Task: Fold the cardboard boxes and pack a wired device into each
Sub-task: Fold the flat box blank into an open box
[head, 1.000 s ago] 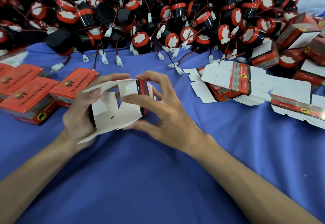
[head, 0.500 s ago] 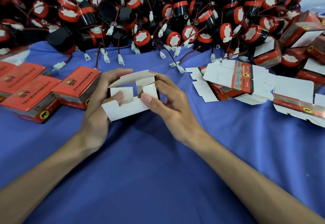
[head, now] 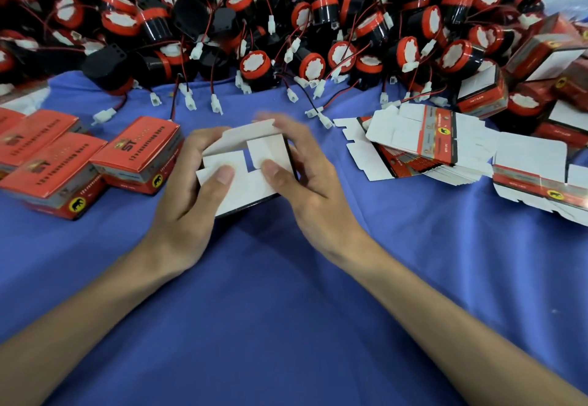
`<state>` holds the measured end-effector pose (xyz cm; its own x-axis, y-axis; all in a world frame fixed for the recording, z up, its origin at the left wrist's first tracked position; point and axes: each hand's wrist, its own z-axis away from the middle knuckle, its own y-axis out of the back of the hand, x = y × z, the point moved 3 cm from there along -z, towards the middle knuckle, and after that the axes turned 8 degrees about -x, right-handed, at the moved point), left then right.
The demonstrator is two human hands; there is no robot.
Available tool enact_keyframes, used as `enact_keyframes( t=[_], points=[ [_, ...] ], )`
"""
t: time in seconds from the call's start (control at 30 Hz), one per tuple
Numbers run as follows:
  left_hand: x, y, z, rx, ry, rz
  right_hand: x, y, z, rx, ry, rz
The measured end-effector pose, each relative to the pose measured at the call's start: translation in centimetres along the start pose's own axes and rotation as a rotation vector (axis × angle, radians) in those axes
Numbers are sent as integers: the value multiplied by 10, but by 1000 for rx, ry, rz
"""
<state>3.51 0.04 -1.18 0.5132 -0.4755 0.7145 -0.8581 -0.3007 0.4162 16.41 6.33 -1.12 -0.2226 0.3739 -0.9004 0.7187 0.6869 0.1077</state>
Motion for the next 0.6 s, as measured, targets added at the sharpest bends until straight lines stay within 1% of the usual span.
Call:
enact_keyframes(
  t=[0.1, 0.17, 0.27, 0.4, 0.5, 0.6],
  points=[
    [0, 4, -2, 47, -2, 51, -3, 1, 0, -5, -4, 35],
    [1, 4, -2, 61, -12, 31, -7, 3, 0, -22, 4, 45],
    [1, 2, 0, 56, -32, -11, -11, 2, 4, -37, -54, -29],
    [5, 1, -3, 8, -99, -80, -13, 0, 1, 37, -138, -128],
    [2, 1, -4, -4, -90, -59, -11, 0, -2, 26, -155, -158],
    [-1, 2, -2, -2, -65, -9, -11, 4, -1, -4, -115, -131]
  ],
)
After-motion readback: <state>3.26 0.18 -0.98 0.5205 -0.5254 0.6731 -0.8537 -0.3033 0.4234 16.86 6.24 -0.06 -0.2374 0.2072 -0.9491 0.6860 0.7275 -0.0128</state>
